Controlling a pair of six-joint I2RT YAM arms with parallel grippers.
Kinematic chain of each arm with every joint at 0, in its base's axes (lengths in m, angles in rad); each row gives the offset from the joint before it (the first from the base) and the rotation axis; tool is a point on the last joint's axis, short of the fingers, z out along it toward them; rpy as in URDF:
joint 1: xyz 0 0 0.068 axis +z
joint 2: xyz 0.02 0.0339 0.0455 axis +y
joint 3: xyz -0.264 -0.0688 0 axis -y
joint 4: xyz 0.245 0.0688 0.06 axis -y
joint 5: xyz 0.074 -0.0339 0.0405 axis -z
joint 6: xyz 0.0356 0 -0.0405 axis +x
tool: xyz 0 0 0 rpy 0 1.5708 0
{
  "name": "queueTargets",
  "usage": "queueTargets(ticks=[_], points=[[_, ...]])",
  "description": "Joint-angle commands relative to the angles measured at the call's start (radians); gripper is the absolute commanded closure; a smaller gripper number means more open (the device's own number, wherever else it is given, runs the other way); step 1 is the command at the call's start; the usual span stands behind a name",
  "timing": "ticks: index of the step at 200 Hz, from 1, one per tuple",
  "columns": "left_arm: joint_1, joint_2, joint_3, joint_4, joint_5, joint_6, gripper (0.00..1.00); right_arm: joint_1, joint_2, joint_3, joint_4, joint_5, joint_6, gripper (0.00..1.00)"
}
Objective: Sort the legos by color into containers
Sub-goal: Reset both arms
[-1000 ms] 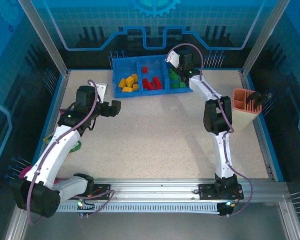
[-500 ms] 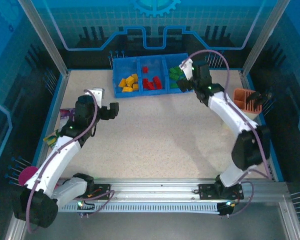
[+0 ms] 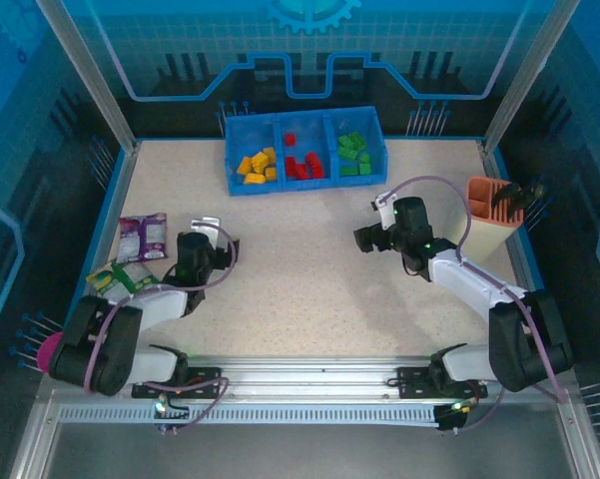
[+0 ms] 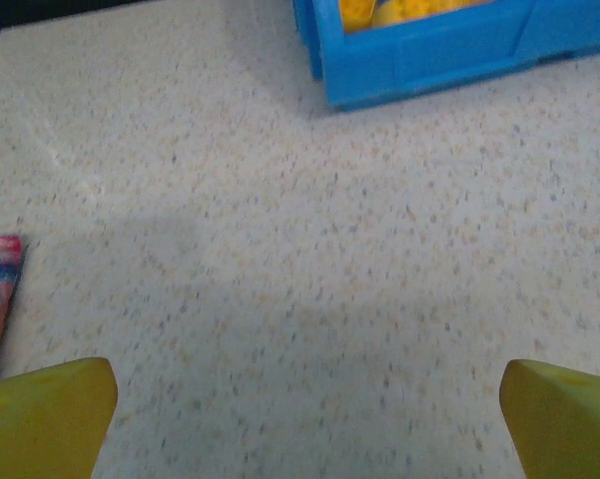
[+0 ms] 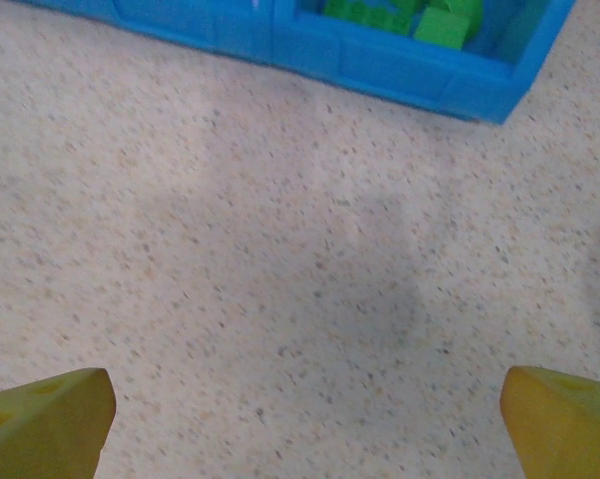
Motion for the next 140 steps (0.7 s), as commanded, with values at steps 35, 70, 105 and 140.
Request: queueTargets(ticks=[35, 70, 105, 140], points=[[0.086, 0.142, -0.030, 0.391, 0.092, -0.039, 0.01, 0.013, 0.036, -0.019, 0.109, -0.160, 0.096, 0.00], [0.205, 0.216, 0.028, 0.337, 0.274, -0.120, 0.01, 0.015, 0.027, -0.018, 0.112, -0.123, 0.054, 0.00], [0.204, 0.208, 0.047, 0.293, 0.280, -0.120, 0.01, -0.004, -0.022, -0.085, 0.201, 0.052, -0.008, 0.00], [0.204, 0.211, 0.046, 0.300, 0.278, -0.117, 0.01, -0.068, -0.032, -0.216, 0.493, 0.078, -0.107, 0.00]])
